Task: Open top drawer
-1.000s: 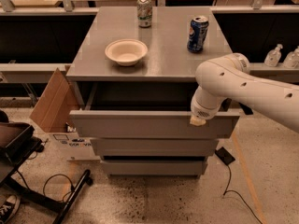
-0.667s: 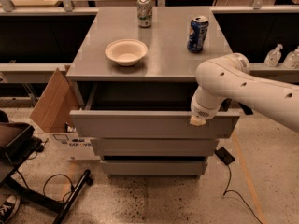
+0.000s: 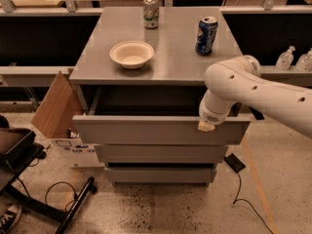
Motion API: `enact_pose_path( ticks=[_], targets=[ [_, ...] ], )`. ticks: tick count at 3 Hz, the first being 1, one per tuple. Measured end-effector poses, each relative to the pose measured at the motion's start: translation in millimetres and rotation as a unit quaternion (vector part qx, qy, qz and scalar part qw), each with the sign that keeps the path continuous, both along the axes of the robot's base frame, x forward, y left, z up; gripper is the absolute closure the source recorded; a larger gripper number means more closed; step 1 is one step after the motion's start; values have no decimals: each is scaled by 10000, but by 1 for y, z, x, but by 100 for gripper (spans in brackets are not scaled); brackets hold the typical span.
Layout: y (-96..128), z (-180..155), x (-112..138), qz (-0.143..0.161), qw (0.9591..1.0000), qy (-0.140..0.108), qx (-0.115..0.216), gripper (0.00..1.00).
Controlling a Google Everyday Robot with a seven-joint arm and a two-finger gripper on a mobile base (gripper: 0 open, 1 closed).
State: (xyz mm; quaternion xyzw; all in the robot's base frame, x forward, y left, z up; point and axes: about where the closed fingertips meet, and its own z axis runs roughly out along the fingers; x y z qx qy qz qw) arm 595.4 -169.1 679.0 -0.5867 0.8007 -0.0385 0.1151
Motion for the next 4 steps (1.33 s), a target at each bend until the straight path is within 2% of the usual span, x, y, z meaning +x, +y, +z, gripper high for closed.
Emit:
enact_pose_path(
  ticks=[1, 2, 3, 4],
  targets=[
    [0, 0, 0, 0, 10000, 0, 0, 12],
    [0, -1, 0, 3, 10000, 11, -2, 0],
    [0, -1, 0, 3, 10000, 11, -2, 0],
    [-2, -5, -9, 91, 9996, 268, -2, 0]
  ],
)
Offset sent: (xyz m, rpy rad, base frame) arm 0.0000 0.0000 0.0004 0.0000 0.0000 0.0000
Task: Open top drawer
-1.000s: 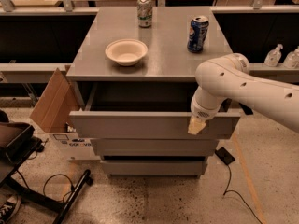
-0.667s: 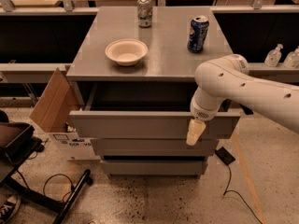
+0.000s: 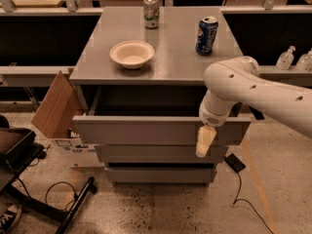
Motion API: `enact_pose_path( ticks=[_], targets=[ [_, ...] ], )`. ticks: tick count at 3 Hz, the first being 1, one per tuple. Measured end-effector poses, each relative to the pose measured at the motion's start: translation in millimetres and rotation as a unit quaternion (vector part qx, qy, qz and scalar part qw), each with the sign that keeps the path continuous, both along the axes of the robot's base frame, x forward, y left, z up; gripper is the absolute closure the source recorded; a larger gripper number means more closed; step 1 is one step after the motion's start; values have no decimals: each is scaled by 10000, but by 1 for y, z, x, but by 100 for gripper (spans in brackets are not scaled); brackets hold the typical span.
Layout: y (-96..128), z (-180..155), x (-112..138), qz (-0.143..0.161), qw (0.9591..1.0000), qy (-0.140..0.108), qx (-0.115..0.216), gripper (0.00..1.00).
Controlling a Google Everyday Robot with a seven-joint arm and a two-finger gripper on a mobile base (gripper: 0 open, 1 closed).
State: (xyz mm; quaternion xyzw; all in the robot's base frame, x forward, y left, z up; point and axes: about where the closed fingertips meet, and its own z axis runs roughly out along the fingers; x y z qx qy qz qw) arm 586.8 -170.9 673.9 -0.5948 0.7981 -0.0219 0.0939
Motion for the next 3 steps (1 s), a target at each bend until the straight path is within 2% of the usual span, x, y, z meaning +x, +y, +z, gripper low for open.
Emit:
enact_pose_path(
  ticks=[1, 2, 3],
  targets=[
    [-1, -5, -38, 129, 9990, 435, 59, 18],
    [-3, -4, -77, 163, 9967, 787, 59, 42],
    [-3, 1, -81, 159, 9965, 816, 51, 65]
  ],
)
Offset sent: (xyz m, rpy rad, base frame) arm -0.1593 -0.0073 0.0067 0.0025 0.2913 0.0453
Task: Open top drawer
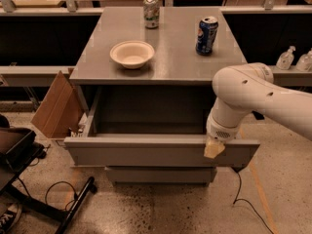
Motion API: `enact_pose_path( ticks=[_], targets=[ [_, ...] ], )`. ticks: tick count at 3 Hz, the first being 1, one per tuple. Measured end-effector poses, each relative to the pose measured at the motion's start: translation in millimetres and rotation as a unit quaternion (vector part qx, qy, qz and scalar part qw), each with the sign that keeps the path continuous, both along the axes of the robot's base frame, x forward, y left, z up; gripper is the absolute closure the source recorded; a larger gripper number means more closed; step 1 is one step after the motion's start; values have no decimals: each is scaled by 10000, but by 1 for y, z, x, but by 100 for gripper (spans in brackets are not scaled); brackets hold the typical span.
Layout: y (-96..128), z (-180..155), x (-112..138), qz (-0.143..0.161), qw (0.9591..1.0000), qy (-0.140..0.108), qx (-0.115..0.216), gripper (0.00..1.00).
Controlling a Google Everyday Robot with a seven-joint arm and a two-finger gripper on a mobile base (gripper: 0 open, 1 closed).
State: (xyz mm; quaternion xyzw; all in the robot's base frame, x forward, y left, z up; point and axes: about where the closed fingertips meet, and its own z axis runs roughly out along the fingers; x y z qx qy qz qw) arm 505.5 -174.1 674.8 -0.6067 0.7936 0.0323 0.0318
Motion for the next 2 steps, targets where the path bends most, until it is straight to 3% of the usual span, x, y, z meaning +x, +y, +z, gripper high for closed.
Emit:
enact_pose_path(
  ticks=[1, 2],
  targets=[
    [0, 5, 0, 0, 10000, 0, 0, 88],
    [-3, 19, -45, -37, 9995, 278, -142, 100]
  ],
)
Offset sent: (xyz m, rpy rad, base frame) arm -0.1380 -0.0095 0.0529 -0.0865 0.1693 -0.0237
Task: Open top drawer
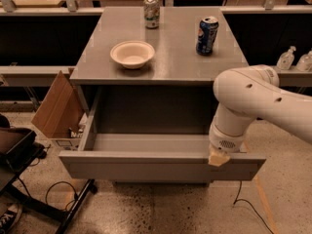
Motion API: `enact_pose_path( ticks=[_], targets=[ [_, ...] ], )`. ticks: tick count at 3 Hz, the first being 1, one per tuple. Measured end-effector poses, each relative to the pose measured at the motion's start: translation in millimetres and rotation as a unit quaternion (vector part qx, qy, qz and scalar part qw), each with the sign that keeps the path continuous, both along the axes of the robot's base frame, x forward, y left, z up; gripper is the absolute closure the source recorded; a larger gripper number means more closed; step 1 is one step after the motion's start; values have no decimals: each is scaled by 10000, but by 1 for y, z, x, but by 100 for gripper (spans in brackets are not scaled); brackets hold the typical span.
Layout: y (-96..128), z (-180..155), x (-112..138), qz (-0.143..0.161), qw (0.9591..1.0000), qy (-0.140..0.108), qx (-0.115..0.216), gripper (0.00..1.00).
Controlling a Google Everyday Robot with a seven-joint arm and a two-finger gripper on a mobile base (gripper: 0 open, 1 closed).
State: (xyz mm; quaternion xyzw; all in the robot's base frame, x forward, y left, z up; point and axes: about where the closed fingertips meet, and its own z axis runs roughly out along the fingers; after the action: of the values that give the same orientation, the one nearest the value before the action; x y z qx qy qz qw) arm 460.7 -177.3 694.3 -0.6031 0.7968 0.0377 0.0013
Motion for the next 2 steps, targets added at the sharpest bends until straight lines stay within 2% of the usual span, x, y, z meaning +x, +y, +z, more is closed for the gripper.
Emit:
enact_pose_path(
  ticks=[1, 2],
  targets=[
    [-1, 5, -15, -33, 9999, 90, -47, 100],
    [-4, 13, -55, -260, 9991, 324, -56, 100]
  ],
)
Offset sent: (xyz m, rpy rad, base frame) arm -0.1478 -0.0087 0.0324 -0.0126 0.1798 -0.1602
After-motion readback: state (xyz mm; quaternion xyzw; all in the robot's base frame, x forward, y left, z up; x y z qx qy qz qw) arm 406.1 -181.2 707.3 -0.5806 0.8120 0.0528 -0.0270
